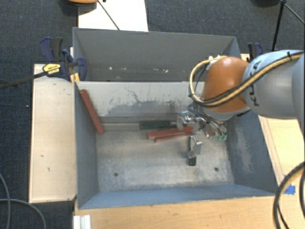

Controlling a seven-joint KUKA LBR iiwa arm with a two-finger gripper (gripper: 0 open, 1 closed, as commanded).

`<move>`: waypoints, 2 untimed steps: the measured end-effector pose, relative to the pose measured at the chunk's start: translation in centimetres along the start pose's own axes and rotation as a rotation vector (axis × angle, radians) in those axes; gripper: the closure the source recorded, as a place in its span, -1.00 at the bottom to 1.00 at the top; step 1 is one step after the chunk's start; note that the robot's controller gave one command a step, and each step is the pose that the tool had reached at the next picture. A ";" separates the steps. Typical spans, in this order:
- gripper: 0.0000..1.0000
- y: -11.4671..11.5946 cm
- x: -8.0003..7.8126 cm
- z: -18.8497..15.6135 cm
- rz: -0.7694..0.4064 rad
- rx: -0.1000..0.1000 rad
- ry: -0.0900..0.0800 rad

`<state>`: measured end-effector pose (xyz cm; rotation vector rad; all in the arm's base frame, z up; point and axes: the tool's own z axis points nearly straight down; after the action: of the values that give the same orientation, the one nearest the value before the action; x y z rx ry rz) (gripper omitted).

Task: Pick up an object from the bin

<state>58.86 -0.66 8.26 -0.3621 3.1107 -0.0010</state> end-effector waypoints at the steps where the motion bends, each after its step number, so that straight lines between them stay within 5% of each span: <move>1: 1.00 4.6 -0.6 1.1 0.059 -0.002 0.006; 2: 1.00 4.6 -0.6 1.1 0.060 -0.002 0.006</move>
Offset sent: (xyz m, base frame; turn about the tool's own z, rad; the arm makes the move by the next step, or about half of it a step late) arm 0.0000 0.0000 0.0000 0.0000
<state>58.39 4.00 7.11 -0.2698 3.1259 0.0016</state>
